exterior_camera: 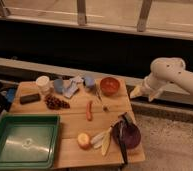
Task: Stack cups on top of each other
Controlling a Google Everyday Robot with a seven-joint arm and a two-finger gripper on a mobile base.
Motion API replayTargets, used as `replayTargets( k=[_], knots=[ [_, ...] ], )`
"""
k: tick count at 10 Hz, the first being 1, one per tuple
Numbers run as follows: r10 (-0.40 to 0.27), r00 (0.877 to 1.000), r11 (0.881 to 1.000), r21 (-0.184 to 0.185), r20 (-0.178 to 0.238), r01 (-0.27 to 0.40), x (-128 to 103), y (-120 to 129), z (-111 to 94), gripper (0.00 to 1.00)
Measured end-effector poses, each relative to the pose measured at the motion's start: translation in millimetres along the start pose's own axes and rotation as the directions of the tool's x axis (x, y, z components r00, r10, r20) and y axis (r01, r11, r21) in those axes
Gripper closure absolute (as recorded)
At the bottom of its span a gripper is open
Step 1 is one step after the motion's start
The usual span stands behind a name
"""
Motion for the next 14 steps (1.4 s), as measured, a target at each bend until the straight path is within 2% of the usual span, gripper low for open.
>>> replayTargets(
  k=[2, 4, 6, 7, 9, 11, 13, 14],
  knots=[
    [-0.054, 0.995, 0.996, 0.068, 0.084, 0.048, -4.3, 8.6, -9.0, 0.31],
    [-0.116, 0.985, 0.99, 0.091, 0.125, 0.105, -11.0, 34.2, -7.2, 0.31],
    [-0.185, 0.971, 0.98, 0.096, 0.15, 0.172, -18.3, 70.0, -4.1, 0.31],
    [-0.228, 0.96, 0.972, 0.089, 0.164, 0.216, -23.5, 100.3, -2.4, 0.31],
    [-0.293, 0.94, 0.956, 0.053, 0.176, 0.288, -26.6, 148.3, -2.0, 0.31],
    [-0.29, 0.941, 0.957, 0.062, 0.176, 0.284, -27.2, 141.4, -2.6, 0.31],
    [-0.293, 0.94, 0.956, 0.056, 0.174, 0.288, -26.5, 146.0, -2.0, 0.31],
    [-0.296, 0.94, 0.955, 0.071, 0.173, 0.288, -27.4, 139.4, -1.8, 0.31]
  ],
)
